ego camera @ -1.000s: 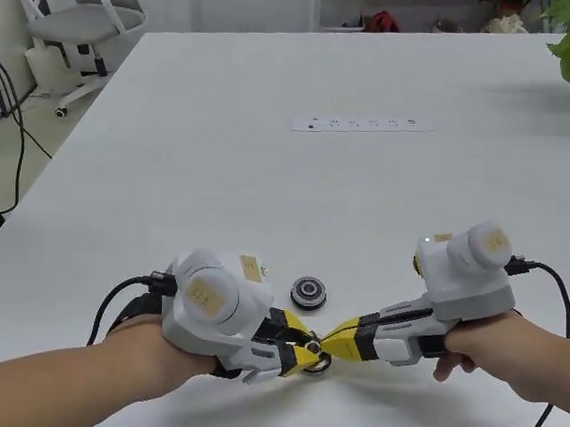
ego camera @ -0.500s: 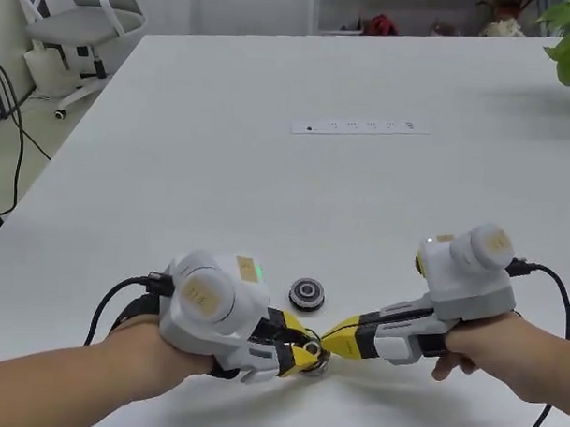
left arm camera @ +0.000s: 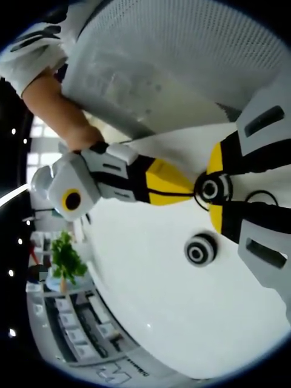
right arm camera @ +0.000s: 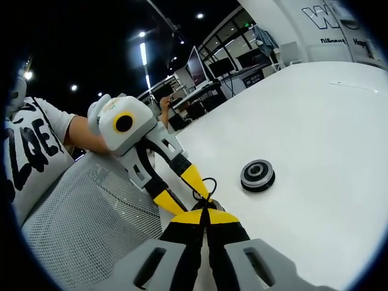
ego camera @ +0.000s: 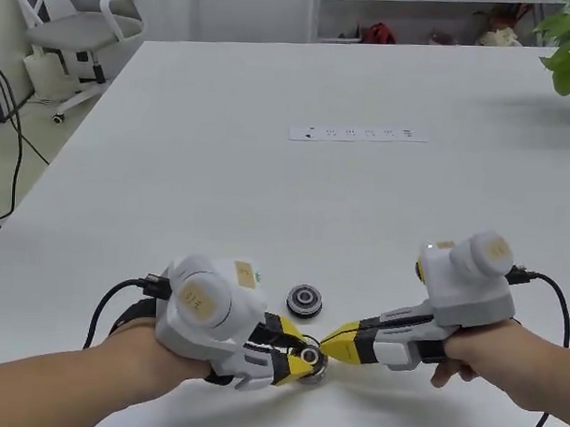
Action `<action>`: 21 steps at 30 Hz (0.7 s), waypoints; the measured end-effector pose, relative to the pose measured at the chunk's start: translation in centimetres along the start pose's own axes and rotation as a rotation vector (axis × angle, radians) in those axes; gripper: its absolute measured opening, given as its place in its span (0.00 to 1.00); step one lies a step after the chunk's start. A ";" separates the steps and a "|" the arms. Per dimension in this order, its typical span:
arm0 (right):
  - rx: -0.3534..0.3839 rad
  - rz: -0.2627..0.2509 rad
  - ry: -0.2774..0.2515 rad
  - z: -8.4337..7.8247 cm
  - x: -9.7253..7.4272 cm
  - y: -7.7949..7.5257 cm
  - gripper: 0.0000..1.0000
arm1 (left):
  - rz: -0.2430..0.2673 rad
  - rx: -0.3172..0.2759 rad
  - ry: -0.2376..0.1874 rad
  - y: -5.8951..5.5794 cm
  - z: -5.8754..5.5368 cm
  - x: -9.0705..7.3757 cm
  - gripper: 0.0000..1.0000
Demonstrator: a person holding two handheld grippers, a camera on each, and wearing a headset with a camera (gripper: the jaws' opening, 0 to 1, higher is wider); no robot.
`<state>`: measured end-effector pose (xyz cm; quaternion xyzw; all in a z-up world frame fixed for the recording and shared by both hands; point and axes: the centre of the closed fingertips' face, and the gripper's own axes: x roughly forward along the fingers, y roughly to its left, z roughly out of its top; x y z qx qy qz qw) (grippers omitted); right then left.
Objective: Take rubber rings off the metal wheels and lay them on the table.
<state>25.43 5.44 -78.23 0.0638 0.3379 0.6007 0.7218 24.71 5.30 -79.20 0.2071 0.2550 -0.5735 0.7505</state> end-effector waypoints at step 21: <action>-0.014 0.002 -0.025 1.1 -0.5 0.2 0.00 | -0.003 -0.022 -0.025 -0.4 0.8 -2.4 0.31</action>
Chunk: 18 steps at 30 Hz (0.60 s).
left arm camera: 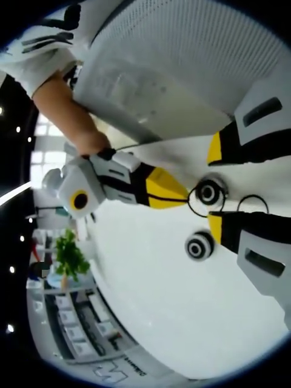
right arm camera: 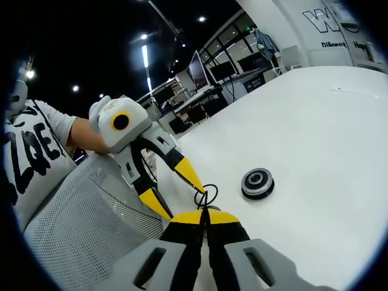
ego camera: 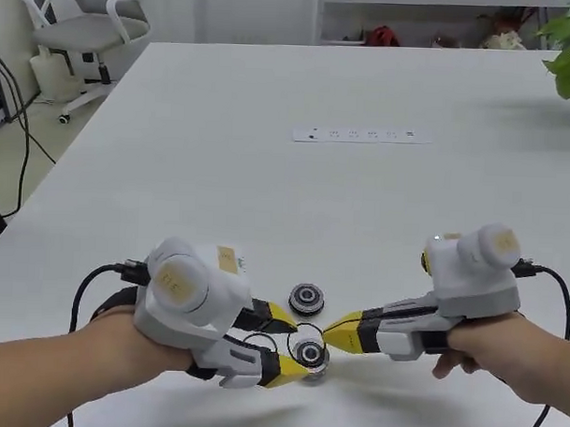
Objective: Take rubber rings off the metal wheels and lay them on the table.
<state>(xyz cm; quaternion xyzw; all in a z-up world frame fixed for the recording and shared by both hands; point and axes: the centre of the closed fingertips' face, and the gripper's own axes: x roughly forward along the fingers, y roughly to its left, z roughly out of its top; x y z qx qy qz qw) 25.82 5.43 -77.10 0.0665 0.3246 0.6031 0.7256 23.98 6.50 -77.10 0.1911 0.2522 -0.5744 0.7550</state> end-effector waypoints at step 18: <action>0.000 0.016 -0.021 1.0 -0.3 0.5 0.00 | 0.034 -0.041 -0.049 0.5 0.5 -2.2 0.47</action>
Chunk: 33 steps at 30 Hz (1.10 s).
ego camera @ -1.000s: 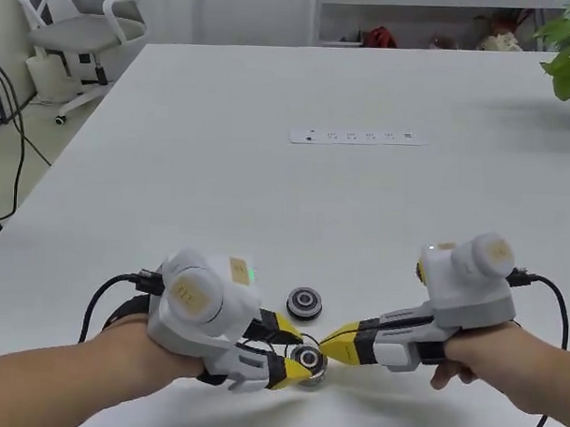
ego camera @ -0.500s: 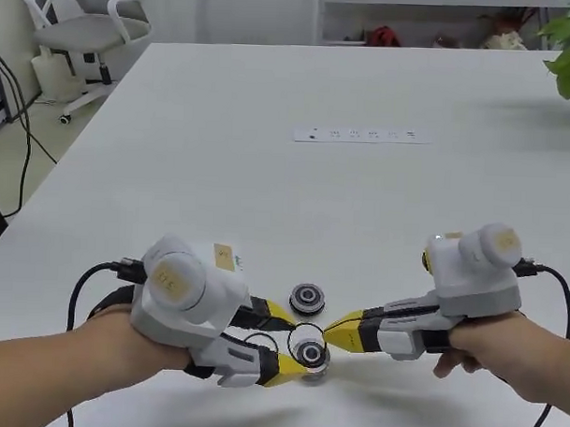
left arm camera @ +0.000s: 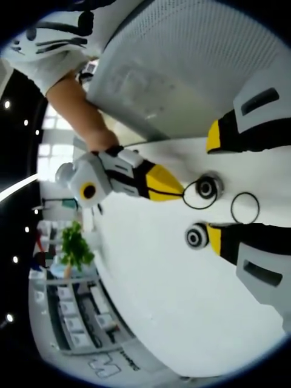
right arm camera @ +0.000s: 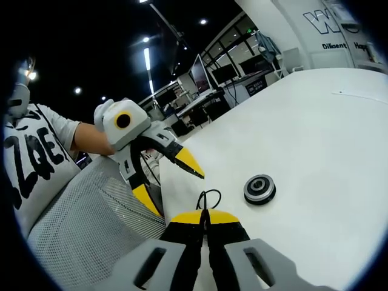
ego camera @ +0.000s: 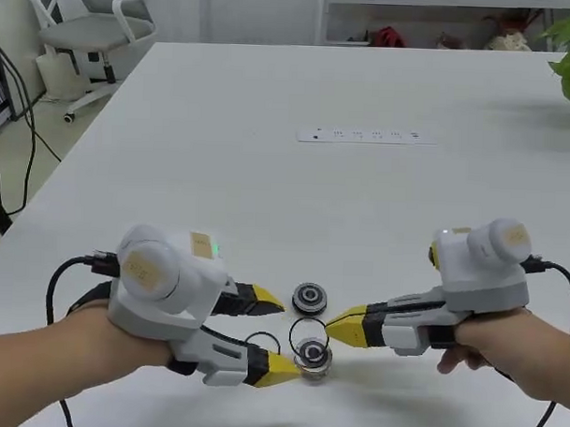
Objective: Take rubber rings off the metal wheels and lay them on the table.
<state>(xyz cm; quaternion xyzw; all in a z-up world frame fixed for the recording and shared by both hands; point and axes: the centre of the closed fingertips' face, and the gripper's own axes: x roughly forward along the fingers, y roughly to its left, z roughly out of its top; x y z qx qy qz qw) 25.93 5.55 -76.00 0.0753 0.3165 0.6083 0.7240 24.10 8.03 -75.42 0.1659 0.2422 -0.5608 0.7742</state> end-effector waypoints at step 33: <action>-0.023 0.031 -0.007 2.5 0.6 1.2 0.00 | 0.103 -0.080 -0.042 2.0 -1.6 -4.4 0.65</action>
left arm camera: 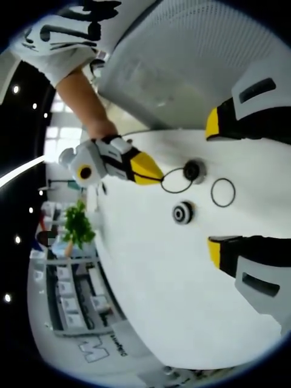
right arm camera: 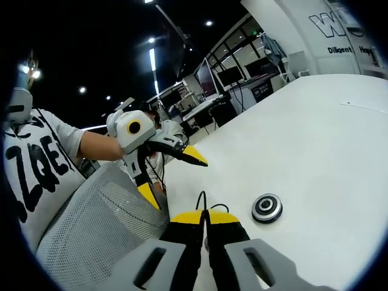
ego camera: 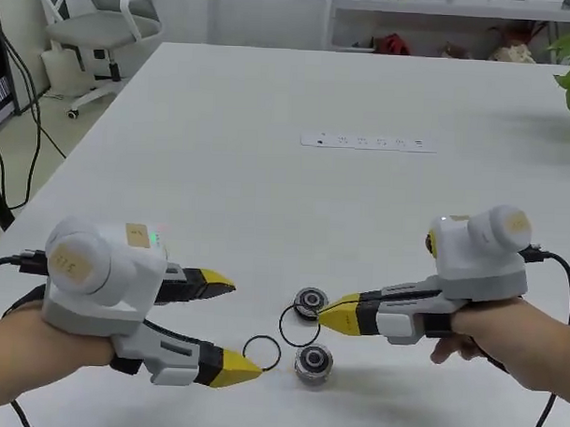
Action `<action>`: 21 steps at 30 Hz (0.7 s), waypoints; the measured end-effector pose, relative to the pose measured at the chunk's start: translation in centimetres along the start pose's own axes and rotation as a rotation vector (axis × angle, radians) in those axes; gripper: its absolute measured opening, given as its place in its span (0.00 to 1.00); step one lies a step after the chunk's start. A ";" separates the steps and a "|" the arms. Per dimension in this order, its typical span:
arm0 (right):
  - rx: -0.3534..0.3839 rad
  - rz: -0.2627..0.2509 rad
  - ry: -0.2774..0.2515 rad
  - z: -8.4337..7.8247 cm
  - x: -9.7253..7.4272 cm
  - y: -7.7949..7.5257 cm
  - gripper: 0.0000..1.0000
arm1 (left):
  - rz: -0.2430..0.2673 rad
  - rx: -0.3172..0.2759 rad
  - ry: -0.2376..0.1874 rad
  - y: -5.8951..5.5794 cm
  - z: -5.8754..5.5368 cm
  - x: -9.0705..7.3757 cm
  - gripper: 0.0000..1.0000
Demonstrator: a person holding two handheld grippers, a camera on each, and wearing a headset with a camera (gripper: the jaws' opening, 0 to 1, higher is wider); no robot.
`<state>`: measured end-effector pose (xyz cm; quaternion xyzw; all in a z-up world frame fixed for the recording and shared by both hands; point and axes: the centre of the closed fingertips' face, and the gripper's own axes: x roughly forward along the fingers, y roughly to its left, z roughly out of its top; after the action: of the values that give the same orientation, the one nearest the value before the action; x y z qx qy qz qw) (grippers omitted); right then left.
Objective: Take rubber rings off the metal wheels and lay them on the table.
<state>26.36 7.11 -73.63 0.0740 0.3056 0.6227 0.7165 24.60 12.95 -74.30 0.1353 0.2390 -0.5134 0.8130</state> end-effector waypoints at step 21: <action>-0.011 0.035 -0.023 1.8 2.7 1.3 0.00 | 0.056 -0.031 0.002 0.7 -1.3 -1.8 0.71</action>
<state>26.36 10.38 -72.47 0.0826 0.2926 0.6358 0.7095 24.28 15.27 -74.43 0.1299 0.2437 -0.4866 0.8288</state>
